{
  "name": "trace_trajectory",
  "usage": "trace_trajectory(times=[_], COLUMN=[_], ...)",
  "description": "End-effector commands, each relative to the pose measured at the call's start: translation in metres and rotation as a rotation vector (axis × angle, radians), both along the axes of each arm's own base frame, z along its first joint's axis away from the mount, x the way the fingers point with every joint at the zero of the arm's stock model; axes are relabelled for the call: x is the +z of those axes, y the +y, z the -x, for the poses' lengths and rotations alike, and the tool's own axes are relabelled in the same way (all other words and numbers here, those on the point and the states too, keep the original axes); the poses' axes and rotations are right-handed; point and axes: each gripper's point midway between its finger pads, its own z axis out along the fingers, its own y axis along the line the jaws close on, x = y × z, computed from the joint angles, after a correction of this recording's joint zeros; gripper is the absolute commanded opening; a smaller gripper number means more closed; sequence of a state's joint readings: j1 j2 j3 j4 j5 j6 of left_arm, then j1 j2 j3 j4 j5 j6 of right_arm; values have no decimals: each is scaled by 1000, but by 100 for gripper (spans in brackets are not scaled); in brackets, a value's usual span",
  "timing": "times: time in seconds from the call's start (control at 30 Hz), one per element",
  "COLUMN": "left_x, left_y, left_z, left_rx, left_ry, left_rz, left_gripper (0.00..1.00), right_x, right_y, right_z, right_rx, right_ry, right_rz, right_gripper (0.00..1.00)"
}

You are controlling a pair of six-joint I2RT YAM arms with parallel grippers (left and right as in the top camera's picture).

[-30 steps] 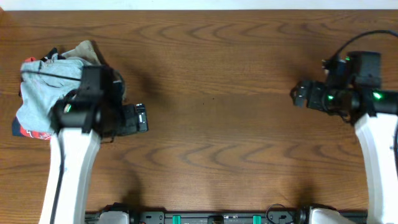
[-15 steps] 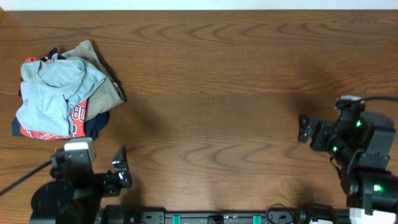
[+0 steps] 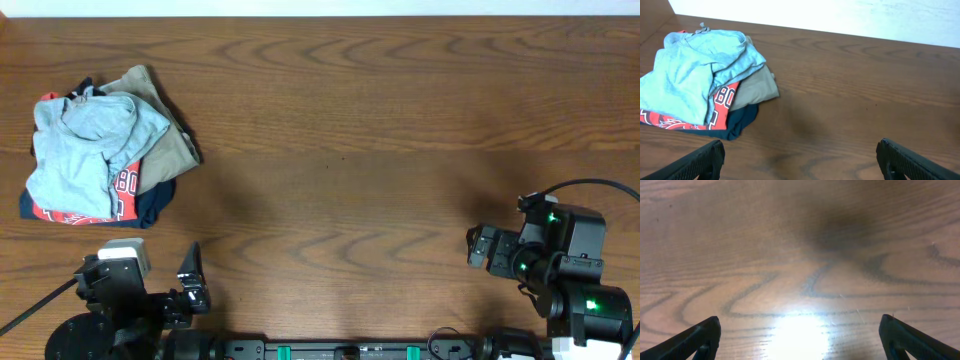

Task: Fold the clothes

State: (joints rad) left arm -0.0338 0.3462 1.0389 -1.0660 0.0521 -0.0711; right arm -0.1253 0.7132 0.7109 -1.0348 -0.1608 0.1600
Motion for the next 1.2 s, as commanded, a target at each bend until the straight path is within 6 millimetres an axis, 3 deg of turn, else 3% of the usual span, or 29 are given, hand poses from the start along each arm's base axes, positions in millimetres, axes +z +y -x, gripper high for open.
trace_trajectory(times=[0.0, 0.83, 1.07, 1.17], left_x=[-2, -2, -2, -2], left_y=[2, 2, 2, 2], left_z=[-1, -1, -1, -1], left_rx=[11, 11, 11, 11], left_ry=[4, 4, 4, 4], left_rz=[0, 0, 0, 0], left_gripper=[98, 98, 98, 98], right_x=[-2, 5, 23, 33], right_y=[-1, 4, -6, -6], right_z=[2, 3, 8, -4], right_rx=[-16, 11, -18, 11], right_ry=[10, -32, -160, -310], right_rz=[-4, 1, 71, 105], right_gripper=[99, 99, 99, 99])
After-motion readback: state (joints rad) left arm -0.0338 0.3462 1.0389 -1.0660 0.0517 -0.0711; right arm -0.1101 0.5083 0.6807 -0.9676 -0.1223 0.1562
